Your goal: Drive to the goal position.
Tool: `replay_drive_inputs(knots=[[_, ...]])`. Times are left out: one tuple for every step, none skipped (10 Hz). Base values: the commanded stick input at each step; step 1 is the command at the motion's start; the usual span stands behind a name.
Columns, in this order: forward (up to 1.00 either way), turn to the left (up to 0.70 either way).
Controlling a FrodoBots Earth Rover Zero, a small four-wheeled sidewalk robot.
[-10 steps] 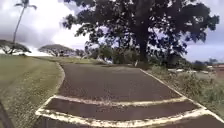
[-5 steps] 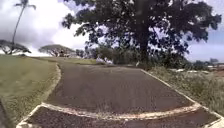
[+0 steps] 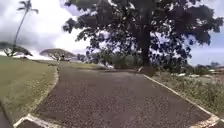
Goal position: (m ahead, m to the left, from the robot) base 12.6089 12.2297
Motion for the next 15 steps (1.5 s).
replay_drive_inputs(knots=[[0.70,0.00],[0.70,0.00],[0.70,0.00],[0.70,0.00],[0.70,0.00],[0.70,0.00],[0.70,0.00],[0.70,0.00],[0.70,0.00],[0.70,0.00],[0.70,0.00],[0.70,0.01],[0.70,0.07],[0.70,0.20],[0.70,0.34]])
